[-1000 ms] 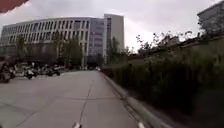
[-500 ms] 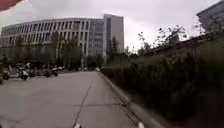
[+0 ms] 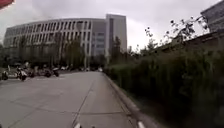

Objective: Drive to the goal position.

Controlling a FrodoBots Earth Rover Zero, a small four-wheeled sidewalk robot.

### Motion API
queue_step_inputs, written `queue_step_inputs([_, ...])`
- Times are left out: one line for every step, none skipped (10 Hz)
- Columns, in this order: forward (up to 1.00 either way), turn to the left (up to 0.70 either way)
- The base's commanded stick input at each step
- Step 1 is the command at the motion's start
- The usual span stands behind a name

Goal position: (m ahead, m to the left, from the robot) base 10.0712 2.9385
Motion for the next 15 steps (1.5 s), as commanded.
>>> queue_step_inputs([0.70,0.14])
queue_step_inputs([0.70,0.02])
queue_step_inputs([0.70,0.00])
queue_step_inputs([0.70,0.00])
queue_step_inputs([0.70,0.00])
queue_step_inputs([0.70,0.00])
queue_step_inputs([0.70,0.00])
queue_step_inputs([0.70,0.00])
queue_step_inputs([0.70,0.00])
queue_step_inputs([0.70,0.00])
queue_step_inputs([0.70,0.00])
queue_step_inputs([0.70,0.00])
queue_step_inputs([0.70,0.00])
queue_step_inputs([0.70,0.00])
queue_step_inputs([0.70,0.00])
